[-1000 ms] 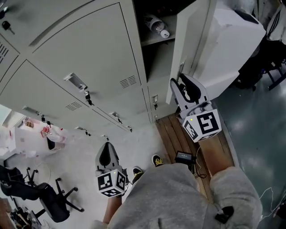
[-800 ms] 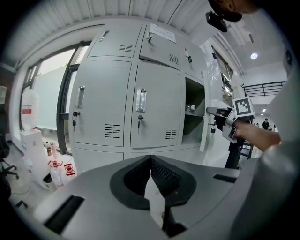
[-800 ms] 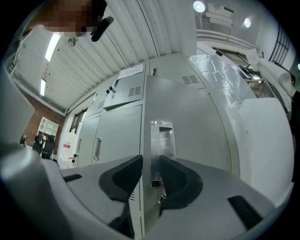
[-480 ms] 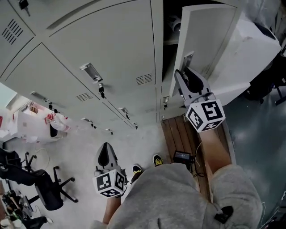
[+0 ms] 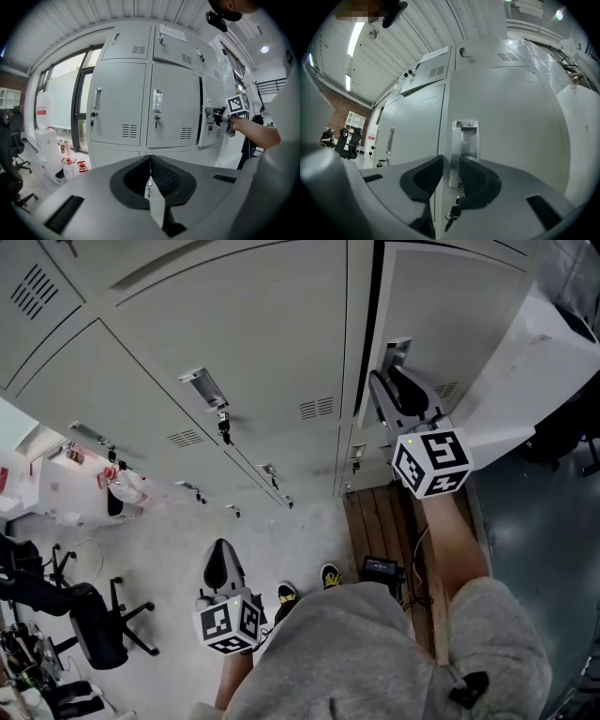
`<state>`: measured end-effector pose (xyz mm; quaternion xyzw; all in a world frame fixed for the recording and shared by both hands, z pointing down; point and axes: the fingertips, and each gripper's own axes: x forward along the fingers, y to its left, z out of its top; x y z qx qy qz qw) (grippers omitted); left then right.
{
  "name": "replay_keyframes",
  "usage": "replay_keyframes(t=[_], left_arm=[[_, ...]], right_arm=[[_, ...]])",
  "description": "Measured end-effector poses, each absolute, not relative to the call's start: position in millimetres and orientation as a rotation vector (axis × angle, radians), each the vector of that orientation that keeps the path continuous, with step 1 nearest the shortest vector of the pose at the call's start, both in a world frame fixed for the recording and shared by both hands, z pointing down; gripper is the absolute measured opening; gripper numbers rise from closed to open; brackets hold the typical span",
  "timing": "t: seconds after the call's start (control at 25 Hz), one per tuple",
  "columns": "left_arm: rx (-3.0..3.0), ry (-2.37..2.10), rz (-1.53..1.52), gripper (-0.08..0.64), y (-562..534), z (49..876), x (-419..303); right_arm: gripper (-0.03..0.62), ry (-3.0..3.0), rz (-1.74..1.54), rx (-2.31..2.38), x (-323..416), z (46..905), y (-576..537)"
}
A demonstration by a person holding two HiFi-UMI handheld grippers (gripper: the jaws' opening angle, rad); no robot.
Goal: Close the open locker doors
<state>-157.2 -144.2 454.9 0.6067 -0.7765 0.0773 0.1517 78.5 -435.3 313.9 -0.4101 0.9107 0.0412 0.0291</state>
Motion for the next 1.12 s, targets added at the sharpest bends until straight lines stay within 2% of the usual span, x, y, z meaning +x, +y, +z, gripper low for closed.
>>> replay_keyframes(t=[0.72, 1.12], left_arm=[[1.716, -2.239, 0.207, 0.009, -141.6, 457.9, -160.3], [1.777, -2.167, 0.228, 0.009, -151.7, 466.0, -152.4]], right_arm=[[0.1, 2.875, 0.101, -1.232, 64.2, 314.8, -466.8], [0.101, 2.96, 0.252, -1.274, 66.2, 322.1, -454.5]])
